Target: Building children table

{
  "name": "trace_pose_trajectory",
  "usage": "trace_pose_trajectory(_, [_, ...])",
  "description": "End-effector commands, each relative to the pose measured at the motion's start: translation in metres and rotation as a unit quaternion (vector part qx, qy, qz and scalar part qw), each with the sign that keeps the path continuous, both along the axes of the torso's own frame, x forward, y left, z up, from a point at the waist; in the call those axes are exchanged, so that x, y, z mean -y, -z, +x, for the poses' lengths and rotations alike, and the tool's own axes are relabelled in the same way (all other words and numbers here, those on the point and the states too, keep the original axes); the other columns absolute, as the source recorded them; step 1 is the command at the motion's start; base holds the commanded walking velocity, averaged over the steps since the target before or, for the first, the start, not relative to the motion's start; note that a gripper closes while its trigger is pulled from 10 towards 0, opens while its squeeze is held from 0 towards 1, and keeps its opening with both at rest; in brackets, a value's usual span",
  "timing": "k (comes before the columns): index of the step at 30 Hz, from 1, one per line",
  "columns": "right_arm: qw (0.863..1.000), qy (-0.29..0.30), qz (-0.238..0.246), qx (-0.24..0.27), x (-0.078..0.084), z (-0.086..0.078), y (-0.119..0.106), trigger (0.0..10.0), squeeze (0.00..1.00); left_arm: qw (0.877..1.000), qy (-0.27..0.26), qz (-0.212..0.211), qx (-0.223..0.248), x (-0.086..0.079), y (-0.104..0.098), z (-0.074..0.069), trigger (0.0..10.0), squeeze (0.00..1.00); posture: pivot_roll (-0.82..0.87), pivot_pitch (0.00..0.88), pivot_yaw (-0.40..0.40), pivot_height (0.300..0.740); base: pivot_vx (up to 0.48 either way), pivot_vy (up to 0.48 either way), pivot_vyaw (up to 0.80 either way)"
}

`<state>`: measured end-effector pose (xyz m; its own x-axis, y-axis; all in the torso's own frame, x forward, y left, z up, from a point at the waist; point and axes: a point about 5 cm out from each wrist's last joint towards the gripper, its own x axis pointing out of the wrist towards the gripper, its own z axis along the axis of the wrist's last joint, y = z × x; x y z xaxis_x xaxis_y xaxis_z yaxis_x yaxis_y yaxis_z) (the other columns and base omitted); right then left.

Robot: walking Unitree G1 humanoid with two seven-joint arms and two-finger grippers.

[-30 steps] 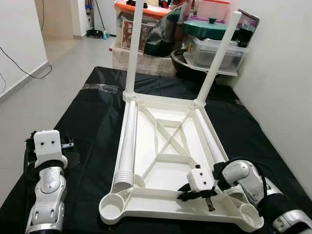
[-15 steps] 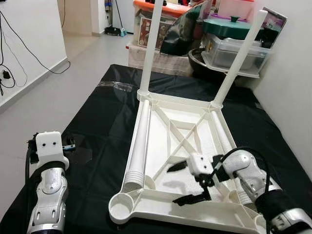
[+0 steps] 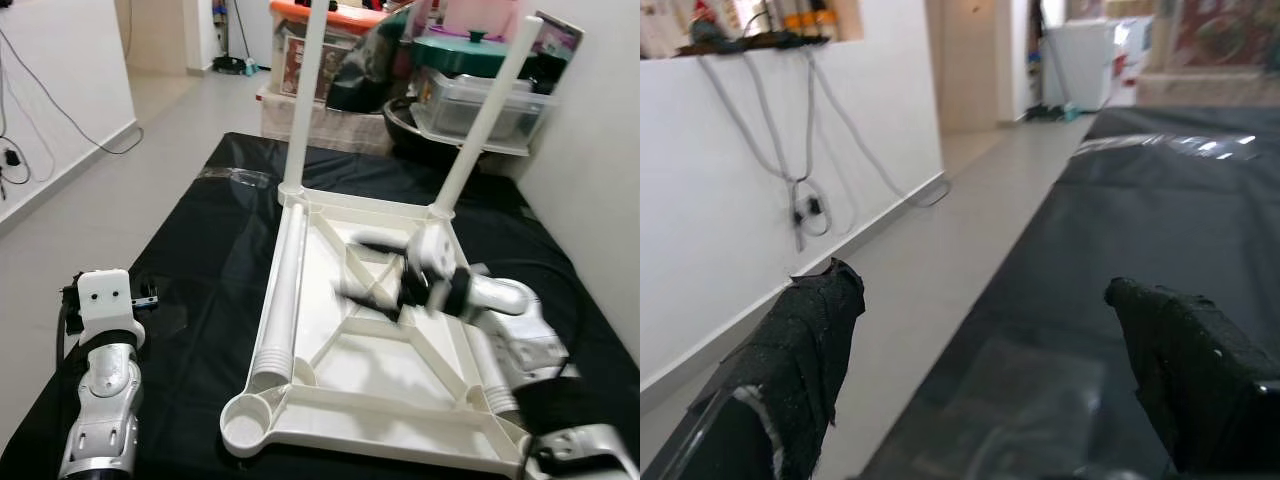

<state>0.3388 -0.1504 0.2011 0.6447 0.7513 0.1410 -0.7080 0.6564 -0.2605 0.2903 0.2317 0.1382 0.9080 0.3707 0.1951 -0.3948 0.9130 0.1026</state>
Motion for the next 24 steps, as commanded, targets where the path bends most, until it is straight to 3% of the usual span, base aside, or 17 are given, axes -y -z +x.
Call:
trace_pose_trajectory(1, [0.996, 0.083, 0.035, -0.001, 0.003, 0.003, 0.007, 10.0, 0.0, 0.999, 0.036, -0.008, 0.013, 0.014, -0.002, 0.001, 10.0, 0.0, 0.09, 0.0, -0.121, 0.74, 0.0, 0.0, 0.0])
trace_pose_trajectory(2, [0.996, 0.083, 0.035, -0.001, 0.003, 0.003, 0.007, 10.0, 0.0, 0.999, 0.036, -0.008, 0.013, 0.014, -0.002, 0.001, 10.0, 0.0, 0.09, 0.0, -0.121, 0.74, 0.0, 0.0, 0.0])
trace_pose_trajectory(4, [0.985, 0.133, 0.105, -0.033, -0.016, -0.002, 0.021, 10.0, 0.0, 0.993, 0.111, 0.018, 0.019, 0.035, -0.003, -0.008, 10.0, 0.0, 0.12, 0.0, -0.135, 0.74, 0.0, 0.0, 0.0])
trace_pose_trajectory(6, [0.978, 0.144, 0.136, -0.065, -0.028, -0.007, 0.026, 10.0, 0.0, 0.988, 0.152, 0.032, 0.019, 0.045, -0.004, -0.014, 10.0, 0.0, 0.12, 0.0, -0.135, 0.74, 0.0, 0.0, 0.0])
trace_pose_trajectory(10, [0.975, 0.156, 0.14, -0.07, -0.031, -0.009, 0.026, 10.0, 0.0, 0.986, 0.162, 0.032, 0.02, 0.047, -0.006, -0.015, 10.0, 0.0, 0.12, 0.0, -0.133, 0.74, 0.0, 0.0, 0.0])
trace_pose_trajectory(14, [0.959, 0.243, 0.139, -0.049, -0.028, -0.013, 0.032, 10.0, 0.0, 0.982, 0.186, 0.026, 0.027, 0.055, -0.017, -0.014, 10.0, 0.0, 0.12, 0.0, -0.123, 0.74, 0.0, 0.0, 0.0])
trace_pose_trajectory(17, [0.95, 0.274, 0.145, -0.035, -0.025, -0.023, 0.032, 10.0, 0.0, 0.98, 0.197, 0.026, 0.03, 0.057, -0.02, -0.02, 10.0, 0.0, 0.11, 0.0, -0.115, 0.74, 0.0, 0.0, 0.0])
trace_pose_trajectory(21, [0.949, 0.28, 0.144, -0.031, -0.025, -0.026, 0.03, 10.0, 0.0, 0.979, 0.2, 0.027, 0.028, 0.057, -0.02, -0.021, 10.0, 0.0, 0.11, 0.0, -0.115, 0.74, 0.0, 0.0, 0.0])
trace_pose_trajectory(24, [0.95, 0.288, 0.117, 0.009, -0.021, -0.032, 0.026, 10.0, 0.0, 0.979, 0.201, 0.025, 0.016, 0.056, -0.016, -0.026, 10.0, 0.0, 0.1, 0.0, -0.1, 0.74, 0.0, 0.0, 0.0])
